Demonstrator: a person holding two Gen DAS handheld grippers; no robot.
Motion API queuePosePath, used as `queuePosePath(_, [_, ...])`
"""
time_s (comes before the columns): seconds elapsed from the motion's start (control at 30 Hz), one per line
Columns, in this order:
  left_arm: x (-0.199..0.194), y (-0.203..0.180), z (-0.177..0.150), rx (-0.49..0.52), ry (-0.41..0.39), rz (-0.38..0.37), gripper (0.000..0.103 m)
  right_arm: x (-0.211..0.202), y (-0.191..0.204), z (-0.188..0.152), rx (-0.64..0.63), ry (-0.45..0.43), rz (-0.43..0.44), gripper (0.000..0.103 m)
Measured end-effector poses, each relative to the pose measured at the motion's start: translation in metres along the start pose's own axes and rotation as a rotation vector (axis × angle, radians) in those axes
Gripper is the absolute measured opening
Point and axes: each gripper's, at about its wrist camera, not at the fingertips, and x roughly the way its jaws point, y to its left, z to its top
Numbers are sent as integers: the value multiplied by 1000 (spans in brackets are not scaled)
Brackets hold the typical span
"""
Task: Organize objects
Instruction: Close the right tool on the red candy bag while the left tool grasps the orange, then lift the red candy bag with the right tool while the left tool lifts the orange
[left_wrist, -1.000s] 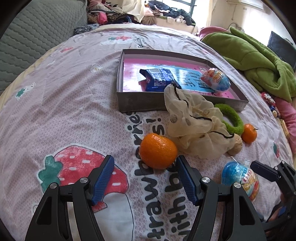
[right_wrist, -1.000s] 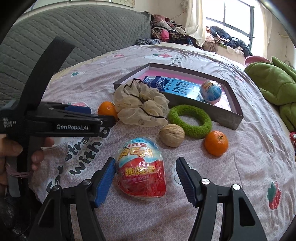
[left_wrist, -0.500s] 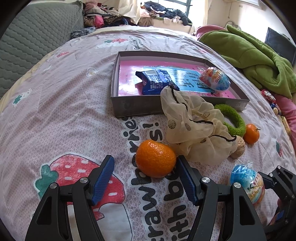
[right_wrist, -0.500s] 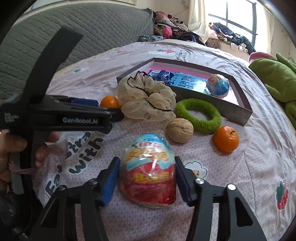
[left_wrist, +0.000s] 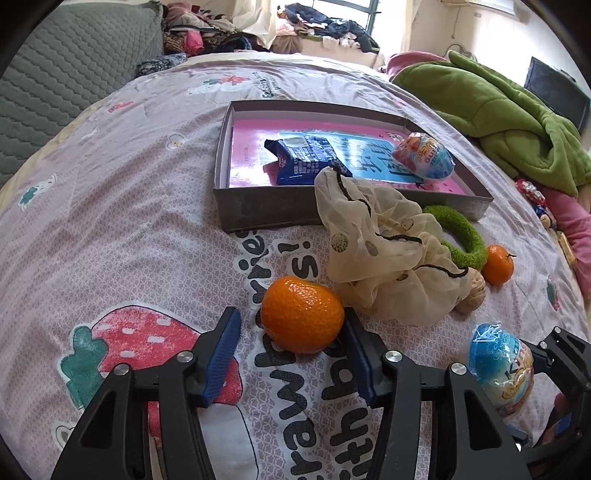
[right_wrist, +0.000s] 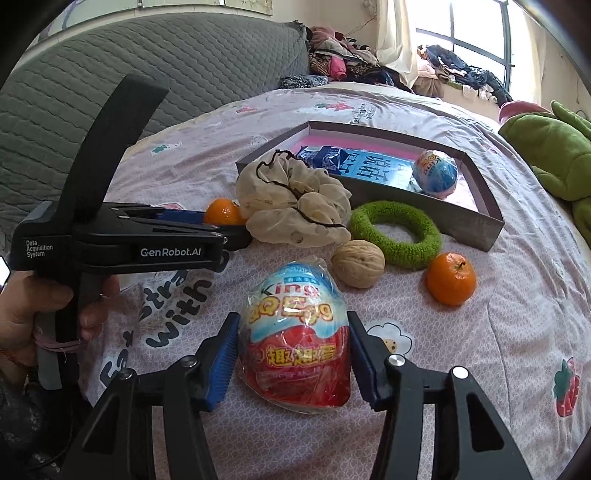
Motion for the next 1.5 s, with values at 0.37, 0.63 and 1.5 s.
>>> queuePosePath(0.37, [-10,-4,-3,-3,-2,-18,42,-1,-2,-1,11,-3,8,55])
queuePosePath(0.63, [-20,-7,-9,9,-6,-15,42,-9,-7,4,23,-28,-7,55])
queuePosePath(1.5, [-87,-8,-14,-2,-145,8,42,-50,7,18,41,-123,-39,55])
